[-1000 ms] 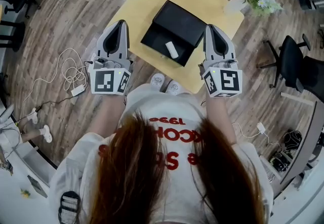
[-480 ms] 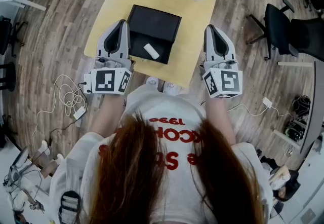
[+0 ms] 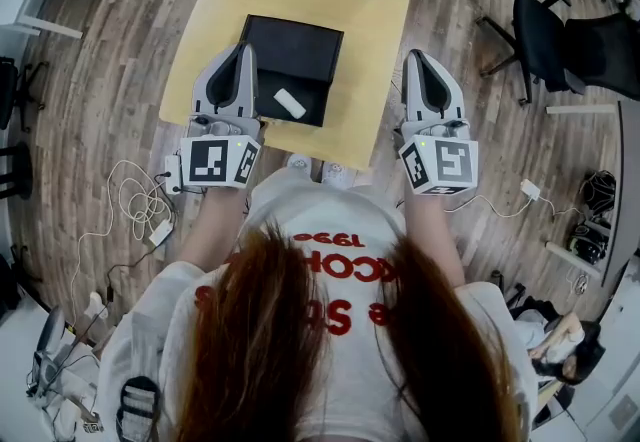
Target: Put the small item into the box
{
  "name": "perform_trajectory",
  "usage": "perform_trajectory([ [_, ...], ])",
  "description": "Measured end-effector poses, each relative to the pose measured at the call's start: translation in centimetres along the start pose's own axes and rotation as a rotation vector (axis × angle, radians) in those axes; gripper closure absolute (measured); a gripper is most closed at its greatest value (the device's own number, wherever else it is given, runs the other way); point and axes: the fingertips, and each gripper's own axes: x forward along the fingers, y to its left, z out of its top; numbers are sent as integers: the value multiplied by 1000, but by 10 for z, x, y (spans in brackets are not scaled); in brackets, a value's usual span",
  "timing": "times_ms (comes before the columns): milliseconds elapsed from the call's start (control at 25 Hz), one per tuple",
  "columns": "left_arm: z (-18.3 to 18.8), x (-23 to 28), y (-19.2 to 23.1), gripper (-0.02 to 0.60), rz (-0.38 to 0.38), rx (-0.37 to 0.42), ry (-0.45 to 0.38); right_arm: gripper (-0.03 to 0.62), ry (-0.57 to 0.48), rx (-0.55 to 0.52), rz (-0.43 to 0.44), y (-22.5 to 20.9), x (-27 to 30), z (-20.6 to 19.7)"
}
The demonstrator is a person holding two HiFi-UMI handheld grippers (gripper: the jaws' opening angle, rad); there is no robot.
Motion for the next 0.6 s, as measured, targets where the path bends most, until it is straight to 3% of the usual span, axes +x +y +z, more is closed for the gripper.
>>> perform_trajectory([
  [600, -3, -1, 3, 575, 9, 0, 2, 589, 3, 0, 8, 3, 4, -2],
])
